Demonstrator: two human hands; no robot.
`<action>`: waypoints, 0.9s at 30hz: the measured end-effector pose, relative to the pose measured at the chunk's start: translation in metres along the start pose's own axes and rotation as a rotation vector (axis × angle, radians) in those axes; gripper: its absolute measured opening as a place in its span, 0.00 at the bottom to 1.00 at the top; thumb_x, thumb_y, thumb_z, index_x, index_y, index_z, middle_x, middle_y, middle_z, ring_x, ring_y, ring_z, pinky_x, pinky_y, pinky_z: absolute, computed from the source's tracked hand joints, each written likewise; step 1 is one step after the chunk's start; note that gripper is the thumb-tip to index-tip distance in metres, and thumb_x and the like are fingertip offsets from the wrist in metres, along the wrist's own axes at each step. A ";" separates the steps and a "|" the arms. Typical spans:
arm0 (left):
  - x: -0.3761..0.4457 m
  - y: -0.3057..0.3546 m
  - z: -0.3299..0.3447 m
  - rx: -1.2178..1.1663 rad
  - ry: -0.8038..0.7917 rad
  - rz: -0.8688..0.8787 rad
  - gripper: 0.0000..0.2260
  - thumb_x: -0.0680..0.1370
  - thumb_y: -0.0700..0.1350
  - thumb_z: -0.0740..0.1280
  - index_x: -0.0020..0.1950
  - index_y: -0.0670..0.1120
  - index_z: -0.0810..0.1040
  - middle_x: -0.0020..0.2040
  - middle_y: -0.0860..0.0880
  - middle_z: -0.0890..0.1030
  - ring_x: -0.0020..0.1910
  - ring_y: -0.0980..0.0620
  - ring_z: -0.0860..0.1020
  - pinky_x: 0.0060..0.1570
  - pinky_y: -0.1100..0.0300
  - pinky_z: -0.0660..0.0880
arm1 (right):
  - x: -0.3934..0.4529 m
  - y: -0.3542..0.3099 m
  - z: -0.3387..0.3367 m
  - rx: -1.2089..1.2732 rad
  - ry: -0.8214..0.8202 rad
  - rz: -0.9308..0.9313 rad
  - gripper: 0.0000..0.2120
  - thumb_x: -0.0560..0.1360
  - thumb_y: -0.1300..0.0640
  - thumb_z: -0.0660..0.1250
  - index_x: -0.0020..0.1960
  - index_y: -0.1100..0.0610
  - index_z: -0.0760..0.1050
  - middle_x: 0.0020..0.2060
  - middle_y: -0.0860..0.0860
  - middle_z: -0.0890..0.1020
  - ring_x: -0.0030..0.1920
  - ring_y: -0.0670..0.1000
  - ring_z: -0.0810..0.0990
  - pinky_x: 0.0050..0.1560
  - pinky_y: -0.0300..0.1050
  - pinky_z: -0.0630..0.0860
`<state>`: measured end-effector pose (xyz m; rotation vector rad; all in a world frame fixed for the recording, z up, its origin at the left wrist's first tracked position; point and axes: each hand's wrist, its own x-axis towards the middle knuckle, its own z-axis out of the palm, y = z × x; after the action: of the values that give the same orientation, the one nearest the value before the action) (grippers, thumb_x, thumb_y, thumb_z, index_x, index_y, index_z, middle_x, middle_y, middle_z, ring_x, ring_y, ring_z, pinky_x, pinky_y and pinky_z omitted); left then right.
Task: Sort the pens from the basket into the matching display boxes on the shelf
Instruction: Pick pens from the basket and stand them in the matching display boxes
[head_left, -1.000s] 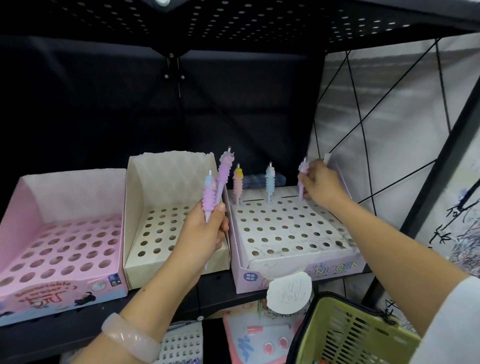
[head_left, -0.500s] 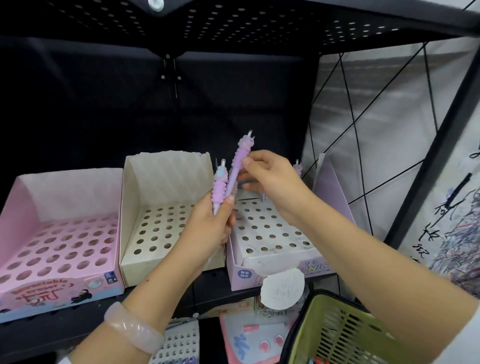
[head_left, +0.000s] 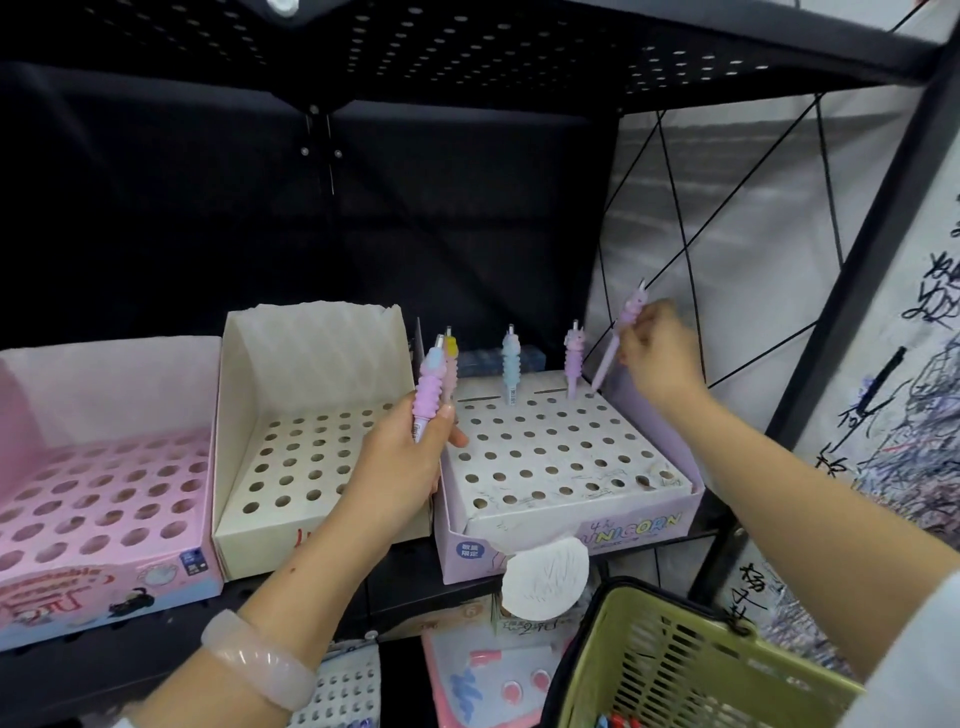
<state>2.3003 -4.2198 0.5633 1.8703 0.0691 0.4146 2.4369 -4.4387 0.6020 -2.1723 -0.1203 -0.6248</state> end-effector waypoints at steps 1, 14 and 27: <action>0.000 -0.001 0.000 0.009 0.003 -0.001 0.12 0.81 0.49 0.57 0.43 0.47 0.76 0.25 0.61 0.76 0.21 0.62 0.68 0.25 0.68 0.66 | -0.001 0.004 0.003 -0.021 -0.024 -0.006 0.10 0.79 0.58 0.60 0.55 0.64 0.68 0.46 0.62 0.80 0.44 0.58 0.79 0.42 0.47 0.73; -0.002 -0.003 -0.001 -0.098 -0.001 -0.040 0.11 0.81 0.48 0.57 0.43 0.46 0.75 0.31 0.59 0.80 0.22 0.61 0.68 0.24 0.69 0.67 | 0.010 -0.018 0.017 -0.438 -0.283 0.067 0.14 0.81 0.62 0.53 0.63 0.68 0.65 0.57 0.64 0.75 0.56 0.61 0.76 0.53 0.49 0.72; -0.010 -0.001 -0.003 -0.106 -0.034 -0.057 0.10 0.81 0.48 0.57 0.50 0.46 0.76 0.30 0.60 0.78 0.23 0.64 0.71 0.24 0.71 0.69 | -0.009 -0.003 0.030 -0.392 -0.206 0.192 0.12 0.80 0.61 0.55 0.58 0.66 0.72 0.55 0.63 0.78 0.55 0.61 0.77 0.45 0.45 0.69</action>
<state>2.2903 -4.2189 0.5608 1.7664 0.0764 0.3409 2.4399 -4.4127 0.5838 -2.5854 0.1112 -0.3325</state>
